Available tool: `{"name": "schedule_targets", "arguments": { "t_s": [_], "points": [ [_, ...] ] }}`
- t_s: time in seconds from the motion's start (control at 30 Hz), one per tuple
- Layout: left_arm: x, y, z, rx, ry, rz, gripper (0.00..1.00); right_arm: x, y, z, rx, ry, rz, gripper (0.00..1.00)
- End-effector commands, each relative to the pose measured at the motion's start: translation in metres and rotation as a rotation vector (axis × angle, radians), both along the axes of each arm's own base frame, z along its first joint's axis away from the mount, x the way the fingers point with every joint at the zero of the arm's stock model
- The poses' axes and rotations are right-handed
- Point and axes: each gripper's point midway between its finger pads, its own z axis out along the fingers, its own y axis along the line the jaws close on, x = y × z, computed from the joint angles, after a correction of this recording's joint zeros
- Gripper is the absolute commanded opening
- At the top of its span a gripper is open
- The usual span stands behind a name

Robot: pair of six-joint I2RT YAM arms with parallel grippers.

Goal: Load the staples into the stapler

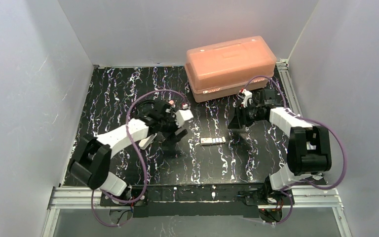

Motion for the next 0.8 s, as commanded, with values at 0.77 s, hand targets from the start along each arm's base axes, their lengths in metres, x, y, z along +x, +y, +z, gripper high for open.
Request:
{"name": "schedule_targets", "arguments": {
  "t_s": [0.77],
  "points": [
    [0.009, 0.132, -0.001, 0.299, 0.259, 0.459, 0.57, 0.004, 0.000, 0.037, 0.003, -0.165, 0.046, 0.68]
  ]
}}
